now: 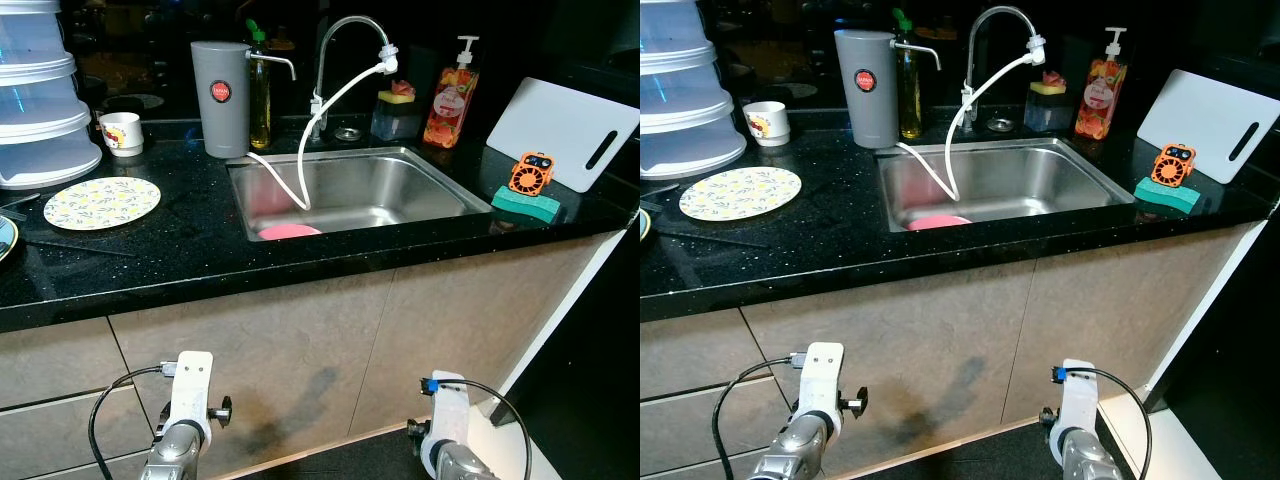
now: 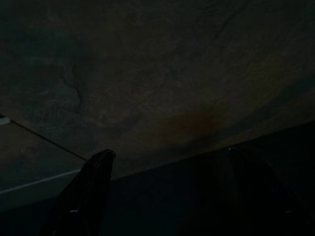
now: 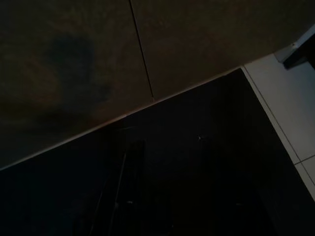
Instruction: Kitchen organization
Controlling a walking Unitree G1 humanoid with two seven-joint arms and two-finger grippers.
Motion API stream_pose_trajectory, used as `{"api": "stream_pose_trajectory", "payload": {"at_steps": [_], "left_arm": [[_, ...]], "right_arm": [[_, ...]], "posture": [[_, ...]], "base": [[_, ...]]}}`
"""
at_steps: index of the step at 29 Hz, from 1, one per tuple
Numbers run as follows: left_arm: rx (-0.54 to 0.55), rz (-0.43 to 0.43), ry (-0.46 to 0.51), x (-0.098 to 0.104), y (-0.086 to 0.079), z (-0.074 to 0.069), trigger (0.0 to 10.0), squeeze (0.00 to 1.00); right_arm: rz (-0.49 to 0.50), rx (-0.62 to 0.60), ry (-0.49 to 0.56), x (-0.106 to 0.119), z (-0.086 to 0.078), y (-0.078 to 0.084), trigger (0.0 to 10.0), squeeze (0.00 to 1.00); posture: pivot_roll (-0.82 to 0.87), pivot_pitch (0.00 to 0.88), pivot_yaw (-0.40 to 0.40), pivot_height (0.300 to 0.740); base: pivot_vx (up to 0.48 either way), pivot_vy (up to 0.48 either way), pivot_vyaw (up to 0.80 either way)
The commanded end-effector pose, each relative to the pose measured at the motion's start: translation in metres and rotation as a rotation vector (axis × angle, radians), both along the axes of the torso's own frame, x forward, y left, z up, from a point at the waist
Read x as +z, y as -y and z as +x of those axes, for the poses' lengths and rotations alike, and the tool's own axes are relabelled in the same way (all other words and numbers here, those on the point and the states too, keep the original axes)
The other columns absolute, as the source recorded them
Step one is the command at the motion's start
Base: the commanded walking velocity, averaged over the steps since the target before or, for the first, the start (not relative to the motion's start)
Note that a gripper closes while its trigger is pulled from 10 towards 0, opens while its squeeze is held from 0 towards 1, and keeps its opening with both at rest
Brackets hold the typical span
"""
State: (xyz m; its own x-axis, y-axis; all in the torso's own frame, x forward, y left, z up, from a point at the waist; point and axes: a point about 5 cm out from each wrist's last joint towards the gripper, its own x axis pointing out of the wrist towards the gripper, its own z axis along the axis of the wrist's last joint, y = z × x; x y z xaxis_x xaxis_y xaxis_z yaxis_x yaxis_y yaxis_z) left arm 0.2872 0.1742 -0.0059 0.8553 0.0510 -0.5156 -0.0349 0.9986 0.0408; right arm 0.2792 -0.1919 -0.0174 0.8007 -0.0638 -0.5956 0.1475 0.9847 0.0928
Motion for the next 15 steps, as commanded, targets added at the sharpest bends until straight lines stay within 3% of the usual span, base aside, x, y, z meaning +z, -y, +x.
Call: {"api": "stream_pose_trajectory", "payload": {"at_steps": [1, 11, 15], "left_arm": [[0.021, -0.002, -0.018, -0.002, -0.005, -0.002, 10.0, 0.00], [-0.026, 0.034, -0.023, -0.011, -0.007, -0.014, 10.0, 0.00], [-0.004, 0.001, -0.041, -0.017, -0.009, -0.021, 10.0, 0.00]], "right_arm": [[-0.003, -0.007, -0.012, -0.001, -0.001, 0.002, 10.0, 0.00], [-0.027, 0.016, -0.017, -0.003, -0.002, -0.004, 10.0, 0.00], [-0.042, 0.030, -0.024, -0.006, -0.005, -0.006, 10.0, 0.00]], "posture": [[-0.09, 0.000, -0.022, 0.740], [-0.11, 0.000, -0.001, 0.740], [-0.13, 0.000, 0.009, 0.740]], "base": [[0.000, 0.000, 0.00], [0.000, 0.000, 0.00], [0.000, 0.000, 0.00]]}}
